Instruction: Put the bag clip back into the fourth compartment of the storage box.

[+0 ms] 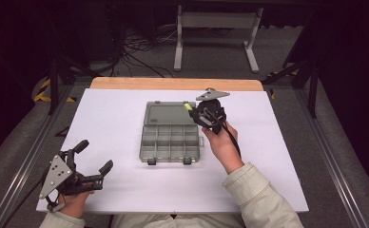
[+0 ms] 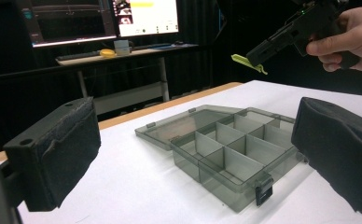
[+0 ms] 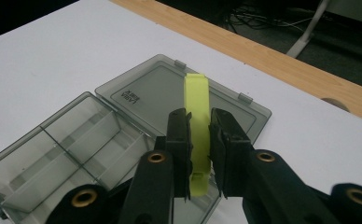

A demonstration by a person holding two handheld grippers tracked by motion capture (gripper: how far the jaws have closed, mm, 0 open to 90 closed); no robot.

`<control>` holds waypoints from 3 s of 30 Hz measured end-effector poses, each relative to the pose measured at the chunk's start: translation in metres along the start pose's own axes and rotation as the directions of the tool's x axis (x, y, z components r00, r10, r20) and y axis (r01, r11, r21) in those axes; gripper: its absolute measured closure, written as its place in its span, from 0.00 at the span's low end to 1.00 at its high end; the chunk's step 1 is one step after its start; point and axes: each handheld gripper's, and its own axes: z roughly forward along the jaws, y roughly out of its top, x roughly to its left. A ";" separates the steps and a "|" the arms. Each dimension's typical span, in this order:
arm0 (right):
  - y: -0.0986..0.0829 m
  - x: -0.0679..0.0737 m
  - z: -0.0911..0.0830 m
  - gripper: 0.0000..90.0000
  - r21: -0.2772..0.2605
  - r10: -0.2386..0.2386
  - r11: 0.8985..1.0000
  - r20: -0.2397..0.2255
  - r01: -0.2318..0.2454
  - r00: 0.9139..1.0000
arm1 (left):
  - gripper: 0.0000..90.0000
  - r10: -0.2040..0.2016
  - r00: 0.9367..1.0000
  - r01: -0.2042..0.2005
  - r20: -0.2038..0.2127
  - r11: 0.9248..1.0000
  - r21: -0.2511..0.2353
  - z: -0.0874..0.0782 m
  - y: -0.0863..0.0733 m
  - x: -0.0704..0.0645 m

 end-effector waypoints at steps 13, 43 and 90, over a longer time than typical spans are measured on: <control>-0.009 0.004 0.009 0.87 0.041 -0.002 0.999 0.001 0.002 1.000 | 0.02 0.001 1.000 -0.001 0.000 1.000 -0.001 0.000 0.000 0.000; -0.026 0.002 0.030 0.87 0.179 0.020 0.984 -0.023 -0.015 1.000 | 0.02 -0.001 1.000 0.001 0.002 1.000 -0.001 0.000 0.000 0.000; -0.019 0.000 0.001 0.20 0.104 -0.031 0.994 -0.123 0.044 0.992 | 0.02 -0.002 1.000 0.002 0.004 1.000 0.000 0.000 0.000 0.000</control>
